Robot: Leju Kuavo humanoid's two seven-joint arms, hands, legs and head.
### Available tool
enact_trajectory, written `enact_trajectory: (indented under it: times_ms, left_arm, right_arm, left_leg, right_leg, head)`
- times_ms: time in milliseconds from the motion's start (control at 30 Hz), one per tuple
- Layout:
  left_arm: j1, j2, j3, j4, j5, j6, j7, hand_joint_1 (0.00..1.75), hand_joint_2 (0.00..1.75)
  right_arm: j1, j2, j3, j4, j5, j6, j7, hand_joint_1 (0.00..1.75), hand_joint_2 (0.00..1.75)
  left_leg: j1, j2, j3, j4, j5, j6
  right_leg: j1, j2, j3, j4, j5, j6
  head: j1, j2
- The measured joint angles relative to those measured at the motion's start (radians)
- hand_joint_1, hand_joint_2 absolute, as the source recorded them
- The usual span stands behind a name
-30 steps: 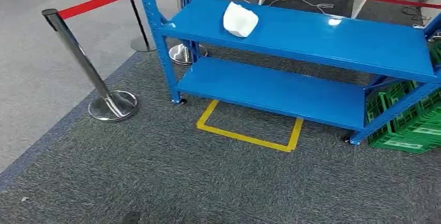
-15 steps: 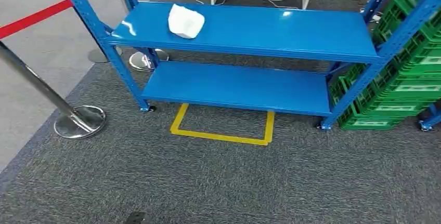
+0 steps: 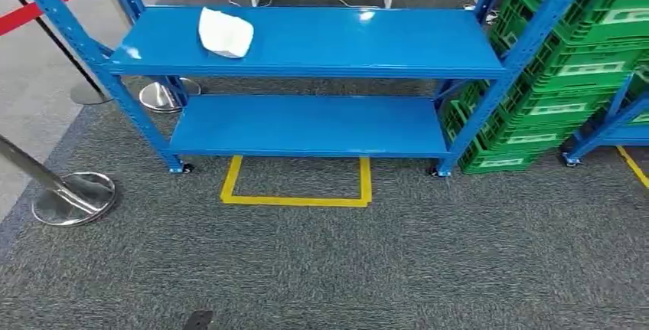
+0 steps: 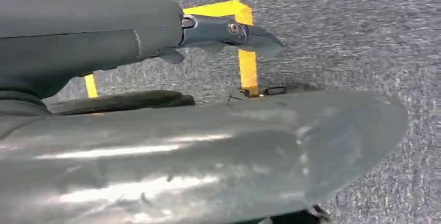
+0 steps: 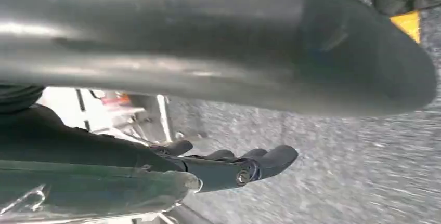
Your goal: Take the parts from the cabinet and place them on the table.
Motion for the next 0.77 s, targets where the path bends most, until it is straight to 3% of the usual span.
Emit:
enact_trajectory:
  times_ms: [33,167,200,233,267,333,367,400,467,500,533,567,600,667,700,733,767]
  left_arm:
    - [0.0,0.0,0.0,0.0,0.0,0.0,0.0,0.0,0.0]
    - [-0.003,-0.001,0.0,0.0,0.0,0.001,-0.001,0.0,0.0]
    - [-0.004,-0.001,0.0,0.0,0.0,0.002,-0.001,0.0,0.0]
    - [-0.005,-0.002,0.0,0.0,0.0,0.002,-0.002,0.0,0.0]
    - [-0.005,-0.002,0.0,0.0,0.0,0.002,-0.002,0.0,0.0]
    - [-0.002,0.0,0.0,0.0,0.0,0.002,-0.002,0.0,0.0]
    - [0.0,0.001,0.0,0.0,0.001,0.002,-0.002,0.0,0.0]
    - [0.002,0.002,0.0,0.0,0.005,0.002,-0.002,0.0,0.0]
    - [0.0,0.002,0.0,0.0,0.006,0.002,-0.002,0.0,0.0]
    - [-0.002,0.002,0.0,0.0,0.006,0.002,-0.002,0.0,0.0]
    - [-0.002,0.001,0.0,0.0,0.006,0.002,-0.002,0.0,0.0]
    - [-0.005,0.0,0.0,0.0,0.006,0.003,-0.002,0.0,0.0]
    - [-0.005,-0.001,0.0,0.0,0.006,0.003,-0.002,0.0,0.0]
    - [-0.003,-0.002,0.0,0.0,0.007,0.003,-0.002,0.0,0.0]
    - [-0.004,-0.003,0.0,0.0,0.006,0.003,-0.002,0.0,0.0]
    - [-0.005,-0.003,0.0,0.0,0.006,0.003,-0.002,0.0,0.0]
    - [-0.005,-0.003,0.0,0.0,0.006,0.003,-0.002,0.0,0.0]
  right_arm:
    - [-0.003,0.0,0.0,0.0,0.0,0.0,0.0,0.0,0.0]
    - [-0.003,-0.001,-0.002,0.0,0.0,0.0,0.0,0.0,0.0]
    - [-0.004,-0.001,-0.003,0.0,0.0,0.0,0.0,0.0,0.0]
    - [-0.005,-0.001,-0.003,0.0,0.0,-0.001,0.0,0.0,0.0]
    - [-0.007,-0.001,-0.003,0.0,0.0,-0.001,0.0,0.0,0.0]
    - [-0.009,-0.001,-0.003,0.0,0.0,-0.001,0.0,0.0,0.0]
    - [-0.008,-0.001,-0.003,0.0,0.004,-0.001,0.0,0.0,0.0]
    - [-0.007,-0.001,-0.003,0.0,0.01,-0.003,0.0,0.0,0.0]
    - [-0.003,-0.001,-0.003,0.0,0.025,-0.012,-0.003,0.0,0.0]
    - [-0.003,-0.001,-0.003,0.0,0.034,-0.013,-0.005,0.0,0.0]
    - [-0.003,-0.001,-0.003,0.0,0.042,-0.015,-0.005,0.0,0.0]
    - [-0.005,-0.001,-0.003,0.0,0.047,-0.018,-0.006,0.0,0.0]
    - [-0.005,-0.001,-0.003,0.0,0.057,-0.026,-0.005,0.0,0.0]
    - [0.0,-0.001,-0.003,0.0,0.071,-0.03,-0.001,0.0,0.0]
    - [0.002,-0.001,-0.002,0.0,0.079,-0.031,0.005,0.0,1.75]
    - [0.002,-0.001,-0.001,0.0,0.08,-0.032,0.008,0.0,1.75]
    - [0.0,-0.001,-0.001,0.0,0.081,-0.033,0.013,0.0,1.75]
  left_leg:
    - [-0.005,0.007,0.004,0.0,-0.004,-0.006]
    - [-0.005,0.034,0.012,-0.006,-0.004,-0.029]
    - [-0.002,0.029,0.015,-0.004,-0.012,-0.039]
    - [-0.001,-0.015,0.005,0.023,-0.035,-0.045]
    - [0.0,-0.041,-0.022,0.081,-0.071,-0.048]
    - [0.001,-0.058,-0.104,0.246,-0.145,-0.053]
    - [0.001,-0.059,-0.134,0.3,-0.157,-0.054]
    - [0.001,-0.059,-0.142,0.308,-0.144,-0.054]
    - [0.004,-0.059,-0.107,0.215,-0.065,-0.054]
    - [0.007,-0.063,-0.058,0.108,-0.008,-0.056]
    - [0.013,-0.077,-0.022,0.034,0.018,-0.06]
    - [0.014,-0.088,-0.009,-0.007,0.007,-0.053]
    - [0.012,-0.09,-0.015,0.002,0.008,-0.04]
    - [0.007,-0.088,-0.015,0.002,0.007,-0.027]
    - [0.013,-0.083,-0.013,-0.004,0.013,-0.017]
    - [0.013,-0.081,-0.013,-0.004,0.013,-0.011]
    - [0.012,-0.077,-0.013,-0.004,0.013,-0.004]
  right_leg:
    - [0.009,-0.04,0.023,-0.045,-0.006,-0.007]
    - [0.013,0.003,0.013,-0.049,0.003,-0.03]
    - [0.002,0.015,0.025,-0.058,0.01,-0.038]
    - [0.001,0.024,0.026,-0.059,0.012,-0.042]
    - [0.0,0.031,0.024,-0.059,0.014,-0.046]
    - [-0.001,0.054,0.02,-0.059,0.014,-0.048]
    - [-0.001,0.065,0.019,-0.059,0.014,-0.048]
    - [-0.001,0.072,0.02,-0.059,0.014,-0.047]
    - [-0.003,0.087,0.022,-0.059,0.015,-0.046]
    - [-0.005,0.094,0.024,-0.058,0.015,-0.04]
    - [-0.004,0.098,0.024,-0.058,0.014,-0.033]
    - [0.002,0.102,0.016,-0.045,0.009,-0.025]
    - [0.001,0.103,0.014,-0.052,0.012,-0.02]
    - [-0.003,0.105,0.013,-0.061,0.015,-0.01]
    - [-0.004,0.107,0.013,-0.06,0.014,-0.004]
    - [-0.003,0.082,0.007,-0.04,0.0,-0.002]
    - [-0.001,0.057,-0.02,0.017,-0.041,0.0]
  head:
    - [0.0,0.0]
    - [0.0,0.0]
    - [-0.001,0.0]
    - [-0.006,0.0]
    - [-0.01,0.0]
    - [-0.011,0.0]
    - [-0.012,0.0]
    - [-0.011,0.0]
    - [-0.013,0.0]
    - [-0.013,0.0]
    - [-0.015,0.0]
    - [-0.021,0.0]
    - [-0.016,0.0]
    - [-0.016,0.0]
    - [-0.019,0.0]
    - [-0.014,0.0]
    - [-0.006,0.0]
